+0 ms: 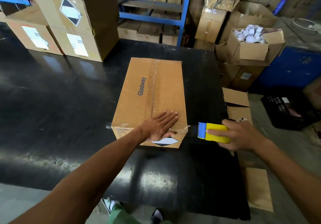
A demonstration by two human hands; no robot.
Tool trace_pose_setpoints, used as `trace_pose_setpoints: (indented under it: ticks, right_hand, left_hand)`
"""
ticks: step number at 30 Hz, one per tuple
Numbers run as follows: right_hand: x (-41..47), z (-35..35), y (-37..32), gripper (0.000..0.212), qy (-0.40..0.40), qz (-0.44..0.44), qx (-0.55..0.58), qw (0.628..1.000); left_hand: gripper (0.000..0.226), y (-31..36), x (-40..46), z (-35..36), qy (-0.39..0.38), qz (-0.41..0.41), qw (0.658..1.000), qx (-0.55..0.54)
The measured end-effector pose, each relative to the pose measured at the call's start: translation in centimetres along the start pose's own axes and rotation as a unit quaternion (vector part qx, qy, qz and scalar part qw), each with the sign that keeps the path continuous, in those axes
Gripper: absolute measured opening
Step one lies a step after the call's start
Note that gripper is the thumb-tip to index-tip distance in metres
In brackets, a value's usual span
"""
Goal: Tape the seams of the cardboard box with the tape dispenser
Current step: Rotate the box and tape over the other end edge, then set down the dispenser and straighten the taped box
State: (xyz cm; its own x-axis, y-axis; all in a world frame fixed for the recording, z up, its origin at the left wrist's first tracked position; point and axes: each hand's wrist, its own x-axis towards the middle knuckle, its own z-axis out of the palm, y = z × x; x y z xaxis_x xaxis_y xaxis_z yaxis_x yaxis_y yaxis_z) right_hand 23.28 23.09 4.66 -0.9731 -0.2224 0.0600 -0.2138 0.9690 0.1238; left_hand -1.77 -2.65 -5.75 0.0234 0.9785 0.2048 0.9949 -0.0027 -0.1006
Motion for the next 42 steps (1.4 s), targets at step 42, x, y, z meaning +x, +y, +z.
trace_pose_setpoints:
  ticks: [42]
  right_hand:
    - [1.6,17.3,-5.9,0.022,0.123,0.706,0.435,0.546]
  left_hand:
    - [0.072,0.4,0.3,-1.2,-0.042,-0.008,0.999,-0.013]
